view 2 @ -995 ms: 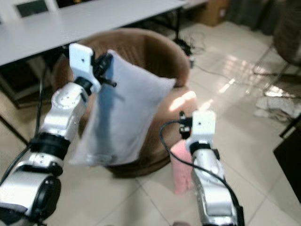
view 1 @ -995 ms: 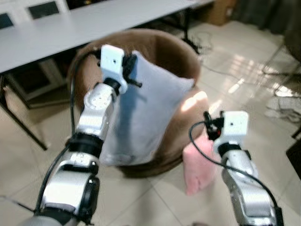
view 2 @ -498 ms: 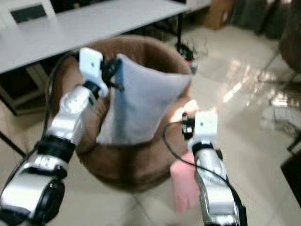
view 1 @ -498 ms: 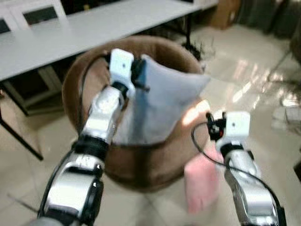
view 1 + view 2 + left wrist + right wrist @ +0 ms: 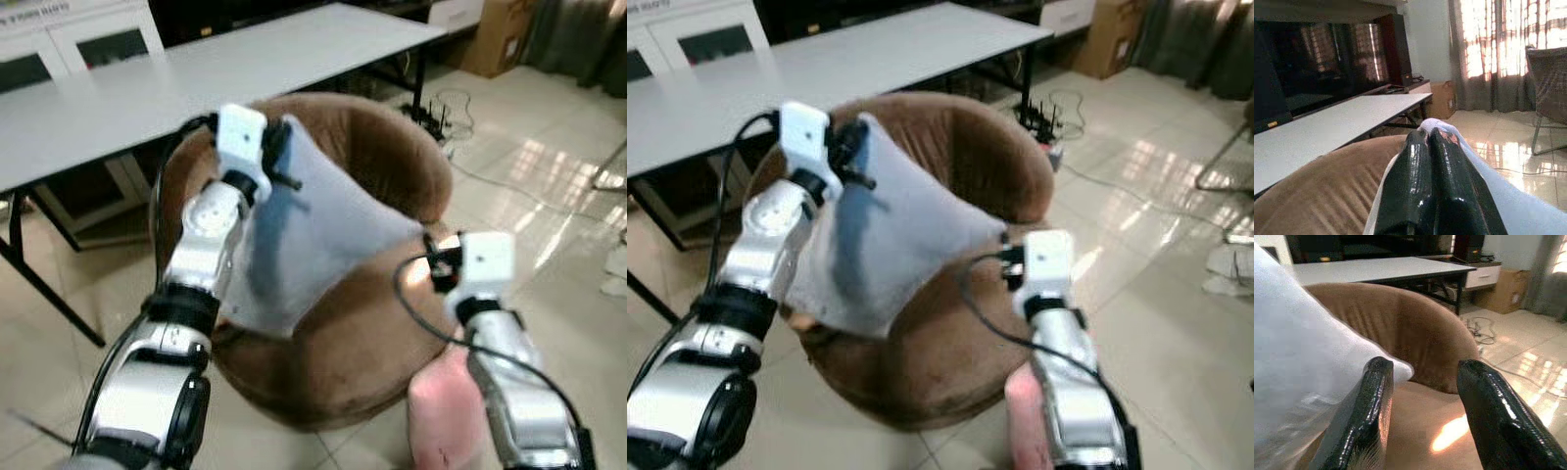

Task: Move the pillow to the sofa from floor

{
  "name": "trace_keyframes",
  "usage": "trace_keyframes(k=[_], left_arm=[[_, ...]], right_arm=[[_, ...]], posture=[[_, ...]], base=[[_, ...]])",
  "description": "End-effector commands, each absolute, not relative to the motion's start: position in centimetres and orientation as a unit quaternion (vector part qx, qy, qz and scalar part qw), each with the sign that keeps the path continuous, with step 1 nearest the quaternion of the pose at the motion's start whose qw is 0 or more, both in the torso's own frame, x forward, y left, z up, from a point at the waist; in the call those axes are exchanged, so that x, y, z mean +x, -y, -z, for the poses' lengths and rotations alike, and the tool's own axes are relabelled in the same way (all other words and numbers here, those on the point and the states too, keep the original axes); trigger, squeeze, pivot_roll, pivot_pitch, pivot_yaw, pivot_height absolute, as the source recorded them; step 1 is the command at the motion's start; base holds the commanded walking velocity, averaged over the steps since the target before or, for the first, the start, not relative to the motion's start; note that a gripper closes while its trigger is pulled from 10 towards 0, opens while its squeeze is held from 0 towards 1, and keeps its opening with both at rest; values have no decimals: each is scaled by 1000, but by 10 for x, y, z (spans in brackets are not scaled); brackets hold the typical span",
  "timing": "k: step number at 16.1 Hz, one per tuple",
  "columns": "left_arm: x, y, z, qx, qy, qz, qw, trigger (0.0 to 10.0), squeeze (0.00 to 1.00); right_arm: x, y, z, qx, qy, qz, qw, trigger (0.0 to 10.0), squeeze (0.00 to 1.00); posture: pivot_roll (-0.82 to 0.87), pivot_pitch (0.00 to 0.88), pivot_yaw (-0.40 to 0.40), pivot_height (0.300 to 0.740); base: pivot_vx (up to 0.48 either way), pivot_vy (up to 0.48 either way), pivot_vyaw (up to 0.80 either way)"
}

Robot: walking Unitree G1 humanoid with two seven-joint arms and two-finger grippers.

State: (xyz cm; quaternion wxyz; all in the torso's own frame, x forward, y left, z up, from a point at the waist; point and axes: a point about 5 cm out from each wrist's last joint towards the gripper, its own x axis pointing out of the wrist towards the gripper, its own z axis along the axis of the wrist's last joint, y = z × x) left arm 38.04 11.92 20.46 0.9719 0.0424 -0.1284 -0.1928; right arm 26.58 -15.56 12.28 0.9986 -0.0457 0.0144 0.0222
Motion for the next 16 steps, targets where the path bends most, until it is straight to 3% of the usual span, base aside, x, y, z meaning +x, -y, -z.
trace_keyframes(k=[1,7,13,16], left_arm=[[382,-130,-219,51,156,177,970,10000,0],[383,-119,-208,44,135,190,972,10000,0],[386,-86,-163,40,24,229,972,10000,0],[388,-92,-137,81,-41,127,988,10000,0]], right_arm=[[267,145,-126,-43,-6,-41,998,10000,0],[266,151,-127,-57,-7,-50,997,10000,0],[262,153,-125,-88,-22,-106,990,10000,0],[254,150,-125,-115,-28,-154,981,10000,0]], posture=[[-100,8,83,740],[-111,22,78,740],[-128,51,61,740],[-158,74,62,740]], base=[[450,0,0],[421,0,0],[0,0,0],[0,0,0]])
